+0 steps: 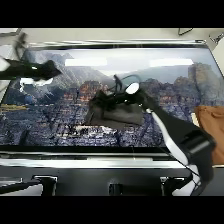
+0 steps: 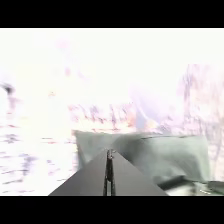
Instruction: Fold the clothes and pants, and hang the long-sleeved shirts on hangers.
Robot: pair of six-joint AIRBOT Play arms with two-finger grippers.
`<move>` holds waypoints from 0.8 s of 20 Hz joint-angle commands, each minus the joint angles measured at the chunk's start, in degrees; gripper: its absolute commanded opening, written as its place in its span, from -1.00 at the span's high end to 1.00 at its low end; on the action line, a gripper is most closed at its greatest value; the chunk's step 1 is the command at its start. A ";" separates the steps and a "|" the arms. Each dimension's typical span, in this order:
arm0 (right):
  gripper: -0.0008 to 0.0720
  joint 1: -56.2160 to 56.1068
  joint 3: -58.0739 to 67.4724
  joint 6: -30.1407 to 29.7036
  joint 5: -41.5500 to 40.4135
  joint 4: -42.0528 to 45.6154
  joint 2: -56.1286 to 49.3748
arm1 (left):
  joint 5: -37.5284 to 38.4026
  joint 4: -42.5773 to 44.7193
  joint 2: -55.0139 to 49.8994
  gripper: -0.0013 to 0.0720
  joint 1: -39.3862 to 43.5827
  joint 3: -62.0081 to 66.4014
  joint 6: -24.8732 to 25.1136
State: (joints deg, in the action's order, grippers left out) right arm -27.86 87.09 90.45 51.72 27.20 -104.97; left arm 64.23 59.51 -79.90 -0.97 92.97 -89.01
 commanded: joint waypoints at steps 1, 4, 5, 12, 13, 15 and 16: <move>-0.93 -0.76 0.11 -2.36 -0.68 -7.78 -5.35 | 2.16 1.60 7.28 0.88 -3.32 0.02 2.10; -0.92 8.02 0.09 -5.25 4.59 -4.76 -0.37 | 3.78 1.60 8.46 0.87 -3.26 0.02 3.78; -0.92 12.07 0.09 -5.20 6.95 -0.81 1.84 | 3.91 1.62 8.46 0.87 -3.28 0.02 3.78; -0.79 34.21 -6.84 5.46 28.89 32.92 5.31 | 3.89 1.57 8.44 0.87 -3.23 0.02 3.72; -0.74 33.99 -9.35 2.58 26.69 29.59 4.94 | 3.91 1.55 8.44 0.87 -3.21 0.02 3.69; -0.73 32.20 -13.25 -4.98 21.84 18.71 3.30 | 4.13 1.57 8.44 0.87 -3.23 0.02 3.54; -0.73 31.45 -13.53 -8.00 21.22 15.15 2.08 | 4.59 1.55 8.44 0.87 -3.23 0.02 3.54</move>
State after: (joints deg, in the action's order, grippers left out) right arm 3.44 77.36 89.80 74.81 50.13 -101.08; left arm 68.29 61.04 -71.53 -4.14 92.97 -85.45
